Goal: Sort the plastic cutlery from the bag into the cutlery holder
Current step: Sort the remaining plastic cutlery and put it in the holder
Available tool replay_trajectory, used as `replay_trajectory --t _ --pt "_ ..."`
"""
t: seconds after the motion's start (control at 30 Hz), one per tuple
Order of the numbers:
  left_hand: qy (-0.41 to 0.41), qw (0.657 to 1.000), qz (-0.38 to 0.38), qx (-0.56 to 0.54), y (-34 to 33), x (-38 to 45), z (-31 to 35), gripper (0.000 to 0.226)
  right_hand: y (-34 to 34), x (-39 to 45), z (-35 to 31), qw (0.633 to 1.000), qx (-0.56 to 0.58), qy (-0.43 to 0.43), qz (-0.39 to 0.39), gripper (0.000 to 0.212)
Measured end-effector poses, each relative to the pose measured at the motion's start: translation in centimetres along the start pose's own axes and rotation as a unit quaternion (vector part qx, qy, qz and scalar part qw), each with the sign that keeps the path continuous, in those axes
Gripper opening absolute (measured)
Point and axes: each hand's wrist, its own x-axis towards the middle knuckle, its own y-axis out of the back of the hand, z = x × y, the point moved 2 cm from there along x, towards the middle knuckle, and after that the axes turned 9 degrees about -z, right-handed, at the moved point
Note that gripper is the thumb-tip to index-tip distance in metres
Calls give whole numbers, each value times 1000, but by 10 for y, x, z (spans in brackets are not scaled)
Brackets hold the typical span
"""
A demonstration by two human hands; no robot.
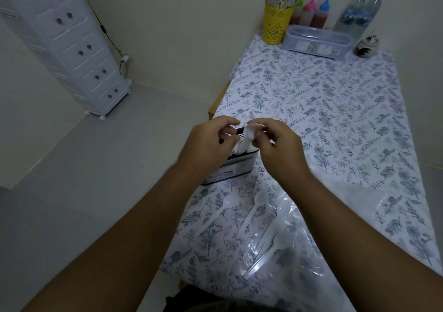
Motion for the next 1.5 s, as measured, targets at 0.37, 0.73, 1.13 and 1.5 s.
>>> replay_trajectory --t 0.37,0.73,1.13,1.5 --pt "70 989 -85 99 -5 6 3 27 9 -7 -2 998 60 14 7 23" --pt "43 980 -81 177 -11 23 -2 23 3 -3 -1 999 27 36 -8 25" --pt "27 986 -78 146 -6 25 -11 19 -16 10 12 983 -161 66 -54 24" --pt "-68 991 74 84 -4 -21 4 13 -23 -10 29 950 -275 138 -42 27"
